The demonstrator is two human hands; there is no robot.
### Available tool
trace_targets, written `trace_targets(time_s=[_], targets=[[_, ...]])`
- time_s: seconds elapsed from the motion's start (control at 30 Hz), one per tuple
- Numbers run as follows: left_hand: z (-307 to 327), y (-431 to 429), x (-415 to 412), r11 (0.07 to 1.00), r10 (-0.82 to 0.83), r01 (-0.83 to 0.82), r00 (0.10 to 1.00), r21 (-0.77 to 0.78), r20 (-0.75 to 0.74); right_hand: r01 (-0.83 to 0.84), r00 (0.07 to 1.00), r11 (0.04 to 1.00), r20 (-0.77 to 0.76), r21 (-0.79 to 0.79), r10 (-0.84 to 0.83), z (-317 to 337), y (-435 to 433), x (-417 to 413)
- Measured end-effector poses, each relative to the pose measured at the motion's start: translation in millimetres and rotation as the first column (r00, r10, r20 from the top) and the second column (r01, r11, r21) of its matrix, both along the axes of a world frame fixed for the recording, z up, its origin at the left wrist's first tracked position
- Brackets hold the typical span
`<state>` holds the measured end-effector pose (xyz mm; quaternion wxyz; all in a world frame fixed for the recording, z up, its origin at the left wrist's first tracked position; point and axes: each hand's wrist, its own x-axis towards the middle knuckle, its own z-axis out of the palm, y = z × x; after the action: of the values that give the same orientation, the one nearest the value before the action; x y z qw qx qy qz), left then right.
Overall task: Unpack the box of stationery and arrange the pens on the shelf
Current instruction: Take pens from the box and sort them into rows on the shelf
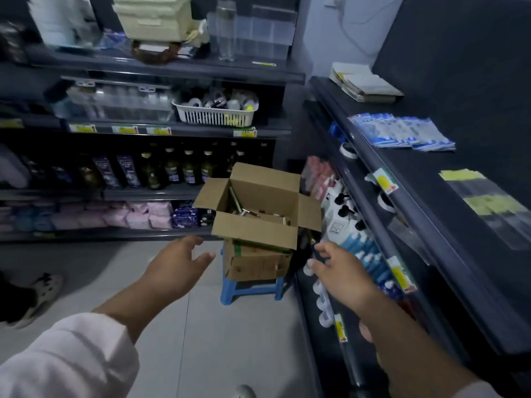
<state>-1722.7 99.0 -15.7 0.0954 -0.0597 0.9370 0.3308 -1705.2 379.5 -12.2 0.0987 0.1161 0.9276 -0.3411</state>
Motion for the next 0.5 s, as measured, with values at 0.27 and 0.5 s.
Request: trace_targets(time_s=[0.27, 0.5], targets=[[-14, 13, -135, 1.000, -0.026, 0.026, 0.999, 0.017, 0.019, 0.015, 0.998, 1.000, 0.069, -0.009, -0.015, -17, 1, -140], [-53, 27, -271, 0.984, -0.169, 0.172, 0.983, -0.042, 0.067, 0.035, 0.987, 0.997, 0.152, 0.067, -0.045, -53, -3, -249]])
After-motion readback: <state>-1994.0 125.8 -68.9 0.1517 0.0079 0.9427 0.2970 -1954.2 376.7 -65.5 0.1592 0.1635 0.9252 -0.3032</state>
